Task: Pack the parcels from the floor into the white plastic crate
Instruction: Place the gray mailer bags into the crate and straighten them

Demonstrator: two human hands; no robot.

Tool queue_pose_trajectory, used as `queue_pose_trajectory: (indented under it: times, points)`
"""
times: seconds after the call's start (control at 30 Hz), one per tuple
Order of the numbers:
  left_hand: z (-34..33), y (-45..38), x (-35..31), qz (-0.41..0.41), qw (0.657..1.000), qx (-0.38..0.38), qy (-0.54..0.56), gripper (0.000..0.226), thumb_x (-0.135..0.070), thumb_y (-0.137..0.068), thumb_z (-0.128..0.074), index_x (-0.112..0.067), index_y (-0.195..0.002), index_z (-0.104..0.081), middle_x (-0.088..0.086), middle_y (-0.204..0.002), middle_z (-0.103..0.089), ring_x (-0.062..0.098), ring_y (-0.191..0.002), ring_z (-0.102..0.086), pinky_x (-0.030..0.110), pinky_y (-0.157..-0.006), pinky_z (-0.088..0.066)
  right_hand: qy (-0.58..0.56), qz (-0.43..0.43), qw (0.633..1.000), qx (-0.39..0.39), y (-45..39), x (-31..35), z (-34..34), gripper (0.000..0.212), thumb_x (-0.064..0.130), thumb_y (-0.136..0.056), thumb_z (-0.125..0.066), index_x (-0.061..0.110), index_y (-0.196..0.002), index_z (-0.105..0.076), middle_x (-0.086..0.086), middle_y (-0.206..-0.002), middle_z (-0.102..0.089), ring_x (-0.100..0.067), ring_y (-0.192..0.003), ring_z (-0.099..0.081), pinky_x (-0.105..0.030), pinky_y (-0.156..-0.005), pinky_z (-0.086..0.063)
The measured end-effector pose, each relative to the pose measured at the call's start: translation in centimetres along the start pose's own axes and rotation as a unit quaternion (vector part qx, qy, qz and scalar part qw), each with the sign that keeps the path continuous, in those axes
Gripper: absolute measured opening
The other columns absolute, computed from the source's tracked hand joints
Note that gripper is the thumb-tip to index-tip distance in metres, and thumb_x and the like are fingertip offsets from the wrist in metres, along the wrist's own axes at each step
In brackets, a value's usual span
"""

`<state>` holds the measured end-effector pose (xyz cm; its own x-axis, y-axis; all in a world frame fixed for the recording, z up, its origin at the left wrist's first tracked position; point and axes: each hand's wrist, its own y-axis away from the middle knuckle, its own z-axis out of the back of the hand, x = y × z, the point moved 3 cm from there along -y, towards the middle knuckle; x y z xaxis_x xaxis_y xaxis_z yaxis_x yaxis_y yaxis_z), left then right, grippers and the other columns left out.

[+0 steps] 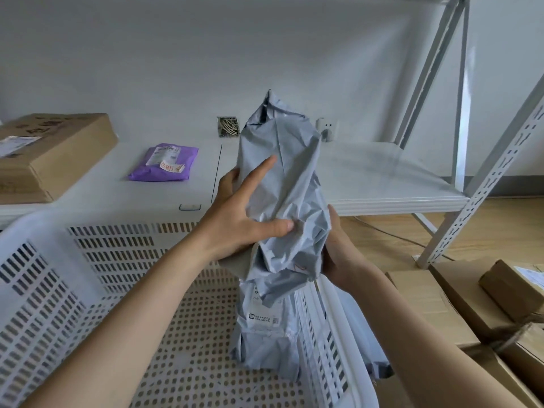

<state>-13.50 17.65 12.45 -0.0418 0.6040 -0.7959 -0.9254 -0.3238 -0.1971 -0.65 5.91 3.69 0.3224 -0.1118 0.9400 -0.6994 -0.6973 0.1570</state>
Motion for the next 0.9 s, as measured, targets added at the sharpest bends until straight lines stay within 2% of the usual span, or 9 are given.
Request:
queue_pose_trajectory:
  times: [0.07,0.1,0.17,0.2,0.3,0.43,0.63,0.77,0.9]
  points:
    - [0.2,-0.3,0.5,0.041,0.999,0.010,-0.005,0.080,-0.080,-0.057,-0.047,-0.071,-0.128,-0.010,0.002,-0.150,-0.022,0.021,-0.136,-0.025,0.045,-0.107,-0.027,0.040,0.040,0.998,-0.029,0.2,0.2,-0.1,0.088,0.024,-0.084,-0.065,0.043,-0.143,-0.002,-0.004,-0.128,-0.054,-0.023,-0.104,-0.062,-0.044,-0.087,-0.050]
    - [0.3,-0.5,0.7,0.054,0.999,-0.001,0.002,0.082,-0.084,-0.059,-0.039,-0.067,-0.132,-0.006,-0.001,-0.134,-0.043,0.020,-0.115,-0.046,0.040,-0.094,-0.037,0.050,0.061,0.996,-0.039,0.2,0.3,-0.2,0.095,0.020,-0.079,-0.070,0.046,-0.141,-0.002,-0.004,-0.131,-0.052,-0.023,-0.107,-0.061,-0.043,-0.090,-0.050]
    - [0.3,-0.8,1.2,0.066,0.997,-0.026,-0.006,0.092,-0.088,-0.062,-0.038,-0.060,-0.135,0.009,-0.010,-0.109,-0.053,0.003,-0.068,-0.043,0.023,-0.062,-0.036,0.062,0.098,0.993,-0.034,0.6,0.4,-0.7,0.101,0.013,-0.073,-0.074,0.049,-0.139,-0.007,-0.005,-0.137,-0.047,-0.021,-0.114,-0.057,-0.041,-0.096,-0.047]
    - [0.0,-1.0,1.6,0.069,0.997,-0.031,-0.024,0.094,-0.082,-0.067,-0.045,-0.059,-0.134,0.017,-0.003,-0.121,-0.054,0.004,-0.064,-0.042,0.022,-0.057,-0.033,0.068,0.108,0.991,-0.028,0.7,0.4,-0.9,0.099,0.010,-0.073,-0.074,0.050,-0.138,-0.010,-0.005,-0.140,-0.043,-0.020,-0.117,-0.055,-0.041,-0.097,-0.047]
    - [-0.7,-1.1,3.4,0.060,0.992,-0.049,-0.098,0.100,-0.050,-0.082,-0.059,-0.064,-0.119,0.032,0.012,-0.149,-0.032,0.031,-0.100,-0.059,0.026,-0.067,-0.039,0.101,0.133,0.986,-0.007,0.8,0.6,-1.1,0.089,0.008,-0.079,-0.069,0.051,-0.135,-0.016,0.001,-0.142,-0.041,-0.010,-0.114,-0.056,-0.033,-0.094,-0.049]
    - [-1.2,-0.9,5.2,0.017,0.989,-0.087,-0.115,0.099,-0.036,-0.088,-0.057,-0.071,-0.108,0.033,0.002,-0.157,-0.011,0.032,-0.127,-0.044,0.029,-0.081,-0.037,0.165,0.145,0.976,-0.004,0.7,0.7,-1.3,0.079,0.006,-0.084,-0.063,0.050,-0.134,-0.020,0.000,-0.146,-0.035,-0.018,-0.126,-0.046,-0.041,-0.102,-0.044]
    - [-3.0,-1.0,9.6,0.058,0.992,-0.003,-0.111,0.078,-0.039,-0.089,-0.054,-0.071,-0.127,0.007,-0.004,-0.158,-0.010,0.027,-0.139,-0.028,0.038,-0.107,-0.032,0.303,0.094,0.948,-0.038,-0.1,-1.3,-1.0,0.075,0.006,-0.087,-0.059,0.041,-0.142,-0.023,-0.007,-0.140,-0.037,-0.024,-0.127,-0.041,-0.045,-0.105,-0.037]
    - [-3.9,-1.3,12.5,0.097,0.994,-0.009,-0.057,0.074,-0.037,-0.082,-0.065,-0.049,-0.141,-0.023,-0.009,-0.155,-0.022,0.015,-0.140,-0.025,0.028,-0.107,-0.025,0.421,0.046,0.906,-0.023,-1.3,-3.1,-1.3,0.070,0.006,-0.088,-0.055,0.034,-0.143,-0.024,-0.013,-0.134,-0.039,-0.016,-0.090,-0.048,-0.025,-0.082,-0.042]
    - [-5.1,-1.4,14.5,0.121,0.993,-0.006,0.001,0.078,-0.028,-0.079,-0.071,-0.044,-0.141,-0.028,-0.005,-0.153,-0.025,0.016,-0.139,-0.025,0.023,-0.100,-0.022,0.502,0.006,0.864,-0.032,-2.4,-4.6,-1.6,0.071,0.004,-0.086,-0.051,0.032,-0.145,-0.020,-0.014,-0.138,-0.033,-0.027,-0.107,-0.051,-0.024,-0.081,-0.039]
